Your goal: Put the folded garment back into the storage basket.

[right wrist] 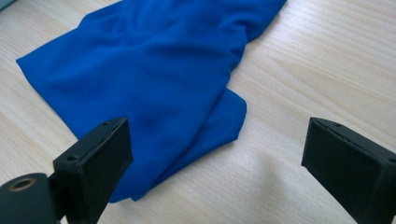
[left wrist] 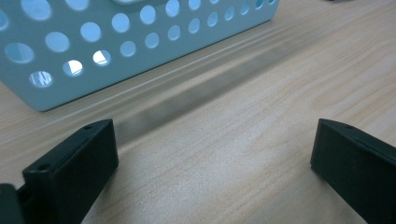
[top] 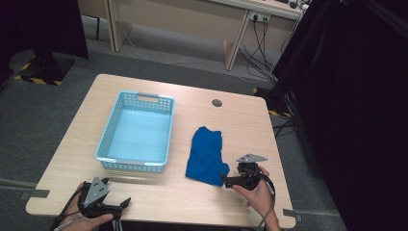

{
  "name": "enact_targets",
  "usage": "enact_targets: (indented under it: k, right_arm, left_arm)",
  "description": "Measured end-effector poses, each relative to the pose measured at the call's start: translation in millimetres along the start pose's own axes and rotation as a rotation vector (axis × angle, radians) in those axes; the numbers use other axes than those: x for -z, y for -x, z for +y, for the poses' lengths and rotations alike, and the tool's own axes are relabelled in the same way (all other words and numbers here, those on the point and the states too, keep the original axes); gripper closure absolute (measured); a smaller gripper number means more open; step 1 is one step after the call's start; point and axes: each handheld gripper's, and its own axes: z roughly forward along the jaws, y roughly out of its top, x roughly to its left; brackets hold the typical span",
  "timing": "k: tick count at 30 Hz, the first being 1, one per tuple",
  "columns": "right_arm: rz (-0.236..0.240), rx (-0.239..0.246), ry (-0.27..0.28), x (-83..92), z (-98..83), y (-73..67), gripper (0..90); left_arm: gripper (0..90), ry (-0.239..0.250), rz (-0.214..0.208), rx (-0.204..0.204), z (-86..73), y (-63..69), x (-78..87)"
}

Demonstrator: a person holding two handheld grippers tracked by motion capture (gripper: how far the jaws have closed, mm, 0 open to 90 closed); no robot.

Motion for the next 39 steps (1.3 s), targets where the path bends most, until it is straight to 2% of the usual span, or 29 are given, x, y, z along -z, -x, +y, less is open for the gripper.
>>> enact_targets:
  k: [14,39]
  right_arm:
    - [0.020,0.011,0.010,-3.4,11.9,-7.8,9.3]
    - [0.038,0.008,0.012,-8.8,19.8,-12.7,9.5]
  left_arm:
    - [0.0,0.000,0.000,0.000,0.0,0.0,0.0]
    - [0.0,0.000,0.000,0.000,0.0,0.0,0.0]
